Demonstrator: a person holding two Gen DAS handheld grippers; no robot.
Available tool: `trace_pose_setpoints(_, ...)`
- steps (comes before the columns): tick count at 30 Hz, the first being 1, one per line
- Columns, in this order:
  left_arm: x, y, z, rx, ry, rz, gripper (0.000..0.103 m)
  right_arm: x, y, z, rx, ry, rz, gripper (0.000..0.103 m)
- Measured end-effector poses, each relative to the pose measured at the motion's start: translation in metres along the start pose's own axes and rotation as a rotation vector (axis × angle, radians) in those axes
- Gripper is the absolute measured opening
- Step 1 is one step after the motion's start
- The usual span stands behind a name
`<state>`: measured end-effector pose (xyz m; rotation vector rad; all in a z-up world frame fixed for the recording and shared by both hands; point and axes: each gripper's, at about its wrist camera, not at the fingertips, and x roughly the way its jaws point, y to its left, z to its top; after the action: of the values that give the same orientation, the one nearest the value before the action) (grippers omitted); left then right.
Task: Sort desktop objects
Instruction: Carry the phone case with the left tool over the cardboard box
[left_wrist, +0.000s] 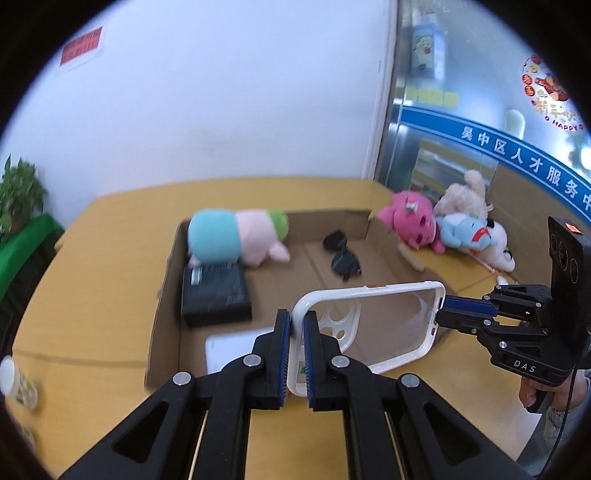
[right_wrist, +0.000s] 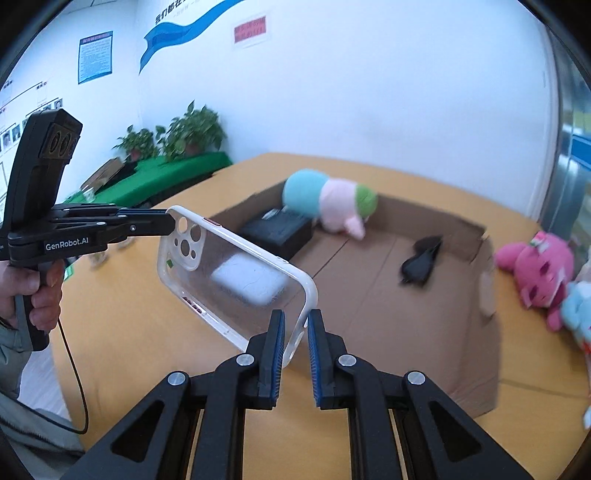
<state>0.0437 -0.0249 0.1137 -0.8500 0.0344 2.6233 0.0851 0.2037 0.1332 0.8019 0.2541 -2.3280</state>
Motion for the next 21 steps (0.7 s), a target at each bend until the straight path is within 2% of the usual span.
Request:
trace_pose_setpoints(3, 0.013, -0.007, 0.026, 0.038, -0.039, -0.005, 0.006, -0.005, -0.015, 0.020, -0.003, -0.041, -0.045, 0.012)
trace_pose_setpoints(6, 0.027, -0.005, 0.049, 0.034, -0.048, -0.020, 0.006, -0.003, -0.035, 0.043, 0.008, -0.066, -0.069, 0.012)
trace_pose_setpoints(12, 0.060, 0.007, 0.072, -0.010, -0.033, -0.029, 0.006, 0.020, -0.069, 0.077, 0.021, -0.059, -0.094, 0.012)
trace_pose_setpoints(16, 0.093, 0.024, 0.074, -0.059, 0.029, -0.029, 0.006, 0.050, -0.086, 0.089, 0.044, -0.024, -0.079, 0.012)
trace_pose_setpoints(21, 0.142, 0.039, 0.066, -0.090, 0.139, -0.018, 0.006, 0.099, -0.110, 0.092, 0.089, 0.060, -0.043, 0.012)
